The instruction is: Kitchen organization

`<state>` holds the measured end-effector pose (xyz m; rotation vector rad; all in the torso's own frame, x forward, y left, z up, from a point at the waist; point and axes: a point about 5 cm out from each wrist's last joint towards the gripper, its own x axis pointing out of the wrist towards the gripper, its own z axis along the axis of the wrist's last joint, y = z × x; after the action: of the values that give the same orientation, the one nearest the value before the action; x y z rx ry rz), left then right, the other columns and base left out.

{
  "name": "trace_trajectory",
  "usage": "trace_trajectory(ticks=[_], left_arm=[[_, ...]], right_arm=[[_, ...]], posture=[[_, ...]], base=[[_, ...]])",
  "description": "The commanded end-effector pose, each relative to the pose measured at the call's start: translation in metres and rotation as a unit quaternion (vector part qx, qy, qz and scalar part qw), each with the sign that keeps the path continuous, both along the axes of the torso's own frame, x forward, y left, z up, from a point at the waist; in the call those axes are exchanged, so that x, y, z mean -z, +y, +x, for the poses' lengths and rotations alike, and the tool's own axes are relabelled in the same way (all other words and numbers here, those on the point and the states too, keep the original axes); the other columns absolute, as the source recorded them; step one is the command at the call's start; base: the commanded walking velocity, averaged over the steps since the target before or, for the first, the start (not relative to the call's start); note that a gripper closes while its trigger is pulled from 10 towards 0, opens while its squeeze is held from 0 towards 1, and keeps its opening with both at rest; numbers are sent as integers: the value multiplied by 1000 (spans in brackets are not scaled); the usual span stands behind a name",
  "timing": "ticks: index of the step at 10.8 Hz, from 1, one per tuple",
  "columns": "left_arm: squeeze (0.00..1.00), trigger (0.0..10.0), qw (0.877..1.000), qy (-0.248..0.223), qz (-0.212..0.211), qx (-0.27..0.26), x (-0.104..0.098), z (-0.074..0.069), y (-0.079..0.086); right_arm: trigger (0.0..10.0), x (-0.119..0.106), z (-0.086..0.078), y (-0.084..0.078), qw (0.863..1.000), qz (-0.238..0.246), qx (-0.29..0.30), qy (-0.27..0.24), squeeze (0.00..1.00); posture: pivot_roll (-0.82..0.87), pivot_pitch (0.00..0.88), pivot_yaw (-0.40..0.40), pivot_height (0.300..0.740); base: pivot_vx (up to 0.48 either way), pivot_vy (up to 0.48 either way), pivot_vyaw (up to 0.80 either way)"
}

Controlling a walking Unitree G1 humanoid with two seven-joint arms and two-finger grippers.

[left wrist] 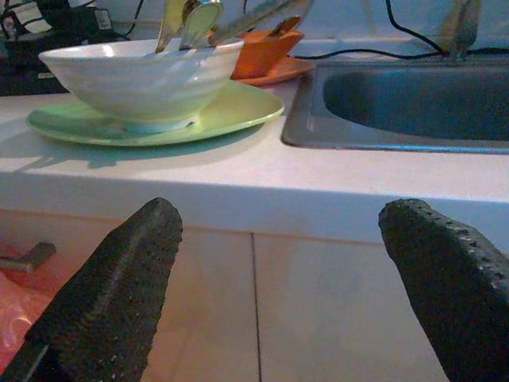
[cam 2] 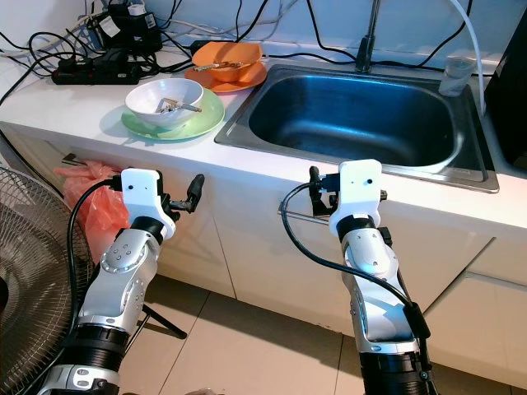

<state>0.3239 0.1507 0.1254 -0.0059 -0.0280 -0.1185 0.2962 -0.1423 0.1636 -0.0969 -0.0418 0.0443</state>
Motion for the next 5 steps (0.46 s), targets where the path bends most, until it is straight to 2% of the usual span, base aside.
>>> trace_trajectory(ticks=[1,5], left_arm=[[0,10000,1000,-3,4,-3,-1,1,3],[0,10000,1000,-11,8,-2,-3,2,3]], right_arm=[[10000,0,0,0,1000,4,-1,-1,0],[10000,0,0,0,1000,10,-3,-5,0]], posture=[[-33,0,70,740],[-36,0,74,740]], base=[[0,0,0],[0,0,0]])
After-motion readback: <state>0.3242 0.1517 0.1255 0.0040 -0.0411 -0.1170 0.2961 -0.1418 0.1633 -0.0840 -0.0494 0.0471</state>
